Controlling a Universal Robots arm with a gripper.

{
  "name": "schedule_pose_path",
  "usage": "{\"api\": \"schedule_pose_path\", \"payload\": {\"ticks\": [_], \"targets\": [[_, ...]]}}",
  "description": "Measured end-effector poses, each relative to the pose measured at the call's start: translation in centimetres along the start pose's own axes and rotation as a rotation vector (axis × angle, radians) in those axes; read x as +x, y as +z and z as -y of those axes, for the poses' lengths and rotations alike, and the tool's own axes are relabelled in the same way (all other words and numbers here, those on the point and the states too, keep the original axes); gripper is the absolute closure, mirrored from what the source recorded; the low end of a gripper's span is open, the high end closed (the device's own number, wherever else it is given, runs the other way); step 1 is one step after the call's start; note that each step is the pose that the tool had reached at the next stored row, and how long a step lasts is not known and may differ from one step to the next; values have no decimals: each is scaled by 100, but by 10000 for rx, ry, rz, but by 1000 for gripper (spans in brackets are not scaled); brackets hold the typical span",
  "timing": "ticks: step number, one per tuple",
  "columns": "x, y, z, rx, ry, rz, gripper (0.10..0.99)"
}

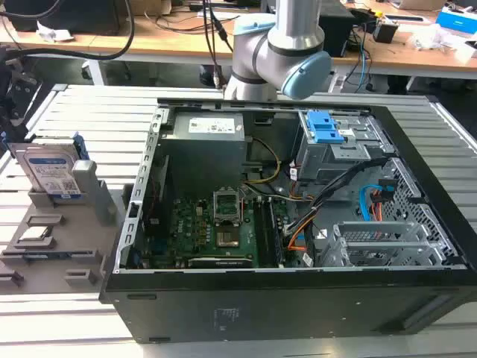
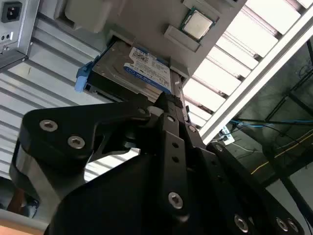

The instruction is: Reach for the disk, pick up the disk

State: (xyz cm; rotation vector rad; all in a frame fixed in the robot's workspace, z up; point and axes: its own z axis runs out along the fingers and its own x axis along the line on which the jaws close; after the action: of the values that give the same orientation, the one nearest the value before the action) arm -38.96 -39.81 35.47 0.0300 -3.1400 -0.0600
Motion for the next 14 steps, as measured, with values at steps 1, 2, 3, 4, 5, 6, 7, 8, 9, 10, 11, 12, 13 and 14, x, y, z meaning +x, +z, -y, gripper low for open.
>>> {"api": "schedule_pose_path", "payload": {"ticks": [1, 2, 3, 4, 5, 6, 7, 8, 9, 10, 11, 12, 13, 14], "targets": [[0, 0, 0, 2, -44, -2, 980], [0, 0, 0, 32, -423, -17, 980], [0, 0, 0, 32, -634, -25, 980], [0, 0, 0, 32, -697, -27, 980], [0, 0, 0, 32, -763, -29, 980], [0, 0, 0, 32, -928, -35, 980], [0, 0, 0, 32, -1084, -41, 980], [0, 0, 0, 32, -1211, -46, 980], [0, 0, 0, 32, -1293, -49, 980], [0, 0, 0, 32, -1395, -52, 980], [0, 0, 0, 32, -1476, -55, 980], [0, 0, 0, 32, -1603, -60, 980], [0, 0, 0, 32, -1681, -63, 980], [0, 0, 0, 32, -1753, -65, 980]]}}
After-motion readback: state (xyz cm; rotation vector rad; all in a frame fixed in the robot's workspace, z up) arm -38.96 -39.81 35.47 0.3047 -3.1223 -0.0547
